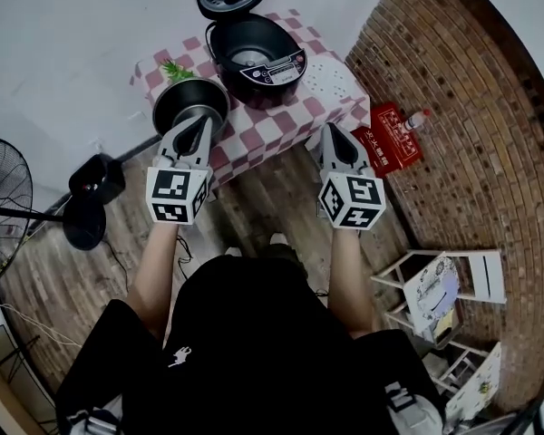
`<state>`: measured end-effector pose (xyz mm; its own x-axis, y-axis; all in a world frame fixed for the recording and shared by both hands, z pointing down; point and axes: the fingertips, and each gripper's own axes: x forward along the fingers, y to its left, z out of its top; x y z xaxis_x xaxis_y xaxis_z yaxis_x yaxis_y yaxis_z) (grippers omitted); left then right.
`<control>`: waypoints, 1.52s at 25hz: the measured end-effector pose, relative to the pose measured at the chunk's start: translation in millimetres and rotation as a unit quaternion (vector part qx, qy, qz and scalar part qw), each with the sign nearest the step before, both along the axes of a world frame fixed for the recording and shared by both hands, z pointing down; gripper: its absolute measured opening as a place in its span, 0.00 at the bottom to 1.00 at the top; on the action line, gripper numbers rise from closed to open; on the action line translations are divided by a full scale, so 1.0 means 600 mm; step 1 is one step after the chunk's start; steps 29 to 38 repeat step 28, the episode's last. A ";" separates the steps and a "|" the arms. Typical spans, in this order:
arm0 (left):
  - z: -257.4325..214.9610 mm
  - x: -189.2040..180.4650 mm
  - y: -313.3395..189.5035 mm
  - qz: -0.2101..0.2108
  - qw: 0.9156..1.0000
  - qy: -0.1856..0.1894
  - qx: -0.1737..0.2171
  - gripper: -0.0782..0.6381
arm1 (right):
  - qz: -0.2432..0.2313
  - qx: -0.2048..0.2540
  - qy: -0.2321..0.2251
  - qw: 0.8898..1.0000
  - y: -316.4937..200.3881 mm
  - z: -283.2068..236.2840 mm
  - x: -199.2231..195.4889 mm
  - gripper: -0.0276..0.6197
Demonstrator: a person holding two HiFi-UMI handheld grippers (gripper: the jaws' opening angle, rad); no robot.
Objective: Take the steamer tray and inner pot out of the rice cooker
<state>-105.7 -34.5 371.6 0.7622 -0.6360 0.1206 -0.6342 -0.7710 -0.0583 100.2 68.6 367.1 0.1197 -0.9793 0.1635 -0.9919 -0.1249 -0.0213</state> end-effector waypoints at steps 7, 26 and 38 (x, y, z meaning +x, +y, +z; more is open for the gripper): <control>-0.004 -0.014 0.007 0.017 1.000 0.005 0.001 0.11 | 0.019 0.003 0.004 1.000 0.018 -0.011 -0.017 0.05; -0.001 -0.039 0.011 0.021 1.000 0.001 0.005 0.11 | 0.018 0.001 0.014 1.000 0.023 -0.018 -0.050 0.05; 0.000 -0.046 0.009 0.020 1.000 0.000 0.005 0.11 | 0.016 0.002 0.015 1.000 0.021 -0.018 -0.055 0.05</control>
